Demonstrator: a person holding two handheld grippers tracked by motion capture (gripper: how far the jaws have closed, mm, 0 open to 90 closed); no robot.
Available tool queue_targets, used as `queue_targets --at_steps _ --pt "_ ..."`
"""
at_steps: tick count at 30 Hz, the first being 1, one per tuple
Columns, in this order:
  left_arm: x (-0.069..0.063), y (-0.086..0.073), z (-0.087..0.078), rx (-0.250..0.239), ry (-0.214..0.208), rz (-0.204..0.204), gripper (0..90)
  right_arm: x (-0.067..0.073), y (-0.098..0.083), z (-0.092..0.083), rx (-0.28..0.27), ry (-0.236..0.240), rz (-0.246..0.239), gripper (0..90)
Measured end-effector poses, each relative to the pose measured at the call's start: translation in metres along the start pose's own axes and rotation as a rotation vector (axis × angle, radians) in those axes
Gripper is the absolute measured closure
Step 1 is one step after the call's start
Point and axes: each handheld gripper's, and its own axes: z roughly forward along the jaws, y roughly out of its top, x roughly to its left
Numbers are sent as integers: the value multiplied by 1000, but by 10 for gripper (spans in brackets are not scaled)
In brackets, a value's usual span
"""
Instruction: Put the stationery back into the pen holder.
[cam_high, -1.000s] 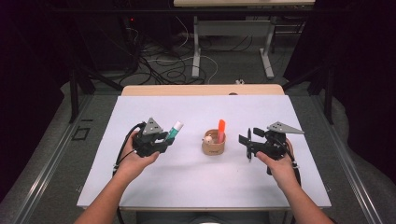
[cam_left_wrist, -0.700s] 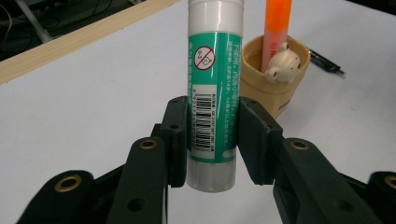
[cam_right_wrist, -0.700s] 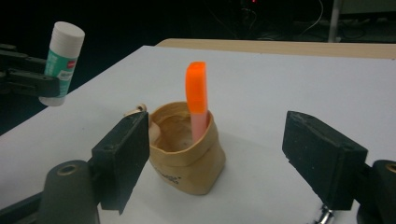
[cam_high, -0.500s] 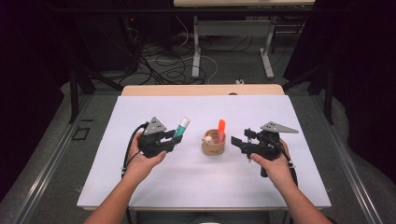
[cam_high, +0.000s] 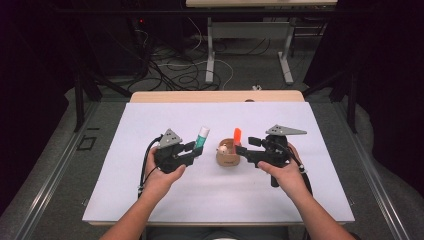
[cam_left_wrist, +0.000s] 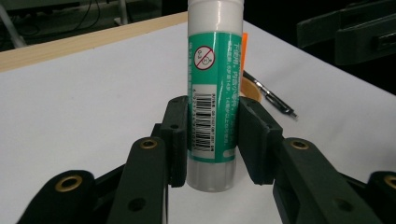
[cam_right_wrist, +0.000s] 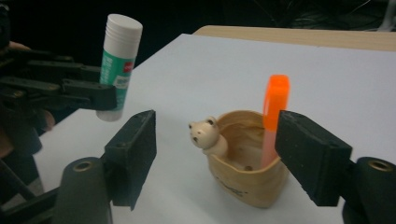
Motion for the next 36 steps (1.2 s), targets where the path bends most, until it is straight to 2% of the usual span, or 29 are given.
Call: queue_targets --at_steps 5,6,10,13,16,23,26,27,29,30,31,36 --pt "-4 -3 0 -22 -20 -24 659 9 7 7 3 50 85 385" --pt "-5 -4 1 -24 -24 -30 659 10 8 9 -2 55 80 390" --pt "-8 -9 3 -30 -32 -43 658 16 11 16 -2 85 112 412" --pt "-11 -11 7 -12 -31 -15 658 19 11 20 0 123 152 426" --pt "-13 -13 9 -4 -41 -10 658 21 9 21 -17 153 184 451" --pt "-21 -18 15 16 -82 5 658 21 4 22 -6 160 199 506" --pt "-25 -19 19 25 -92 14 658 19 3 22 -13 173 225 528" --pt "-26 -20 20 22 -95 11 658 18 3 22 -12 188 253 536" --pt "-29 -21 22 24 -105 20 658 16 2 21 -10 209 269 535" --pt "-30 -20 22 37 -112 24 658 16 2 21 -8 205 265 536" --pt "-31 -21 23 29 -113 23 658 16 2 22 -5 201 259 537" --pt "-36 -23 26 56 -135 29 658 15 1 22 29 215 285 556"
